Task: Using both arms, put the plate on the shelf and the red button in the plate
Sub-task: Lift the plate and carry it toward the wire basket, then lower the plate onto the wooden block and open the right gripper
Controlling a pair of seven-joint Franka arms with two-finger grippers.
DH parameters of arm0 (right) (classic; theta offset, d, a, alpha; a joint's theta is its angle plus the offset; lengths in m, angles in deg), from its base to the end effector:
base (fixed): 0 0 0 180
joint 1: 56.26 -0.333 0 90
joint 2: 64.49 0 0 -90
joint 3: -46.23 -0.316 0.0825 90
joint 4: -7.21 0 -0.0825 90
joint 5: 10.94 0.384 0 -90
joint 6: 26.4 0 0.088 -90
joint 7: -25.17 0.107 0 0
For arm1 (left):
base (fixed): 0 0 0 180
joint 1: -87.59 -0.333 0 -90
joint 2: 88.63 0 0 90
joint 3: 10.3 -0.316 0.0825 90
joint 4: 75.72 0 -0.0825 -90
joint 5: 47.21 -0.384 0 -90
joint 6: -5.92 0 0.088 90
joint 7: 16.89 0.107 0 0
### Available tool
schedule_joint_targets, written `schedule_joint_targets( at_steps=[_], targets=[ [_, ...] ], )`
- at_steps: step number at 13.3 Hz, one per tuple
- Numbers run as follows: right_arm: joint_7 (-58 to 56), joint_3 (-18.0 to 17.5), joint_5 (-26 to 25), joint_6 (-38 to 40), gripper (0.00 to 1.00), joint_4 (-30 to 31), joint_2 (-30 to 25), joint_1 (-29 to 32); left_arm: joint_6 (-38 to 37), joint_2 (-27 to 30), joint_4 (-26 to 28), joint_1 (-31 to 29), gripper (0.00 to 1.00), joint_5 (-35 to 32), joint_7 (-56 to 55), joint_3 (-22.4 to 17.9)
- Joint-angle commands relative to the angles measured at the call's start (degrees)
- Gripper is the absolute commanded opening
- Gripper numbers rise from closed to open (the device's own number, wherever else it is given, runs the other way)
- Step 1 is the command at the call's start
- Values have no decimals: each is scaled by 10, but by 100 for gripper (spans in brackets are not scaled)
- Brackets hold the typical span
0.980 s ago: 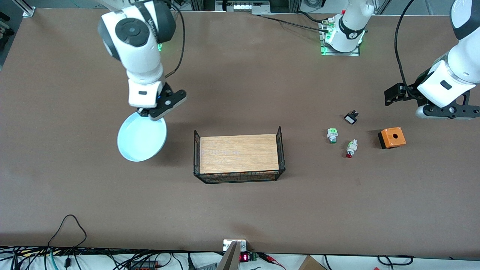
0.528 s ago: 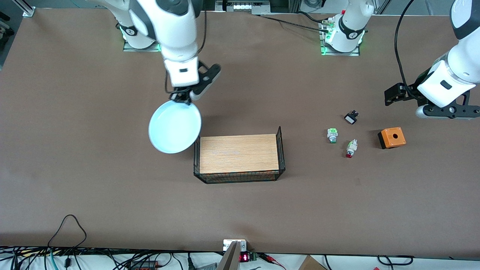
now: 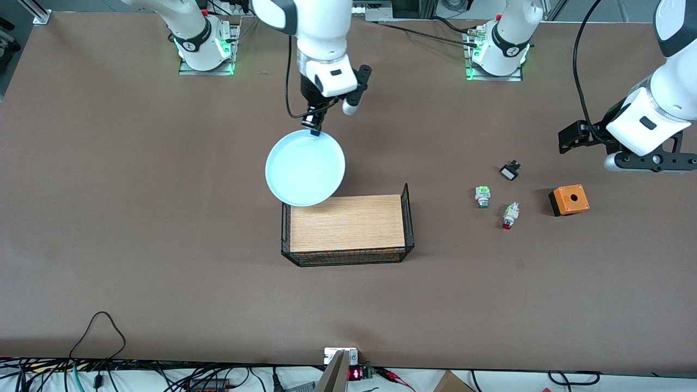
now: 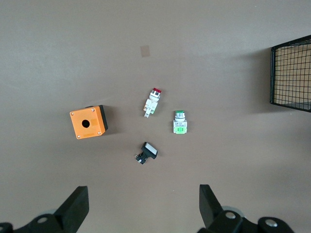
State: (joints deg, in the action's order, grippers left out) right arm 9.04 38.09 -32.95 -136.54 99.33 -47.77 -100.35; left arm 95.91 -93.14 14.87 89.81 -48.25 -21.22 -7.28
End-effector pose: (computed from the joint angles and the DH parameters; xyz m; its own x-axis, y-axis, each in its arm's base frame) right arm 0.4272 0.4932 0.4665 0.2643 0.9610 -0.0814 0.9241 -0.2282 0.3064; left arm 0.5729 -0.0495 0.5752 0.9960 -0.0157 -0.0877 -0.0176 -0.9996 -0.0206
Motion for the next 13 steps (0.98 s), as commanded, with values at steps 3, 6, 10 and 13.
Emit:
schedule_joint_targets(
  at_steps=[3,6,10,13],
  targets=[
    [-13,8,-31,12,0,-117,107,-42,-14,-10,-22,4,100,9,-5,-3],
    [-13,8,-51,6,0,-155,155,-47,-14,-10,-22,4,100,8,-4,-3],
    [-28,12,-65,-24,0,-168,192,-39,-14,-10,-22,3,100,8,-4,-3],
    [-29,23,-71,-43,0,-167,211,-36,-14,-10,-22,3,100,9,-4,-3]
  ],
)
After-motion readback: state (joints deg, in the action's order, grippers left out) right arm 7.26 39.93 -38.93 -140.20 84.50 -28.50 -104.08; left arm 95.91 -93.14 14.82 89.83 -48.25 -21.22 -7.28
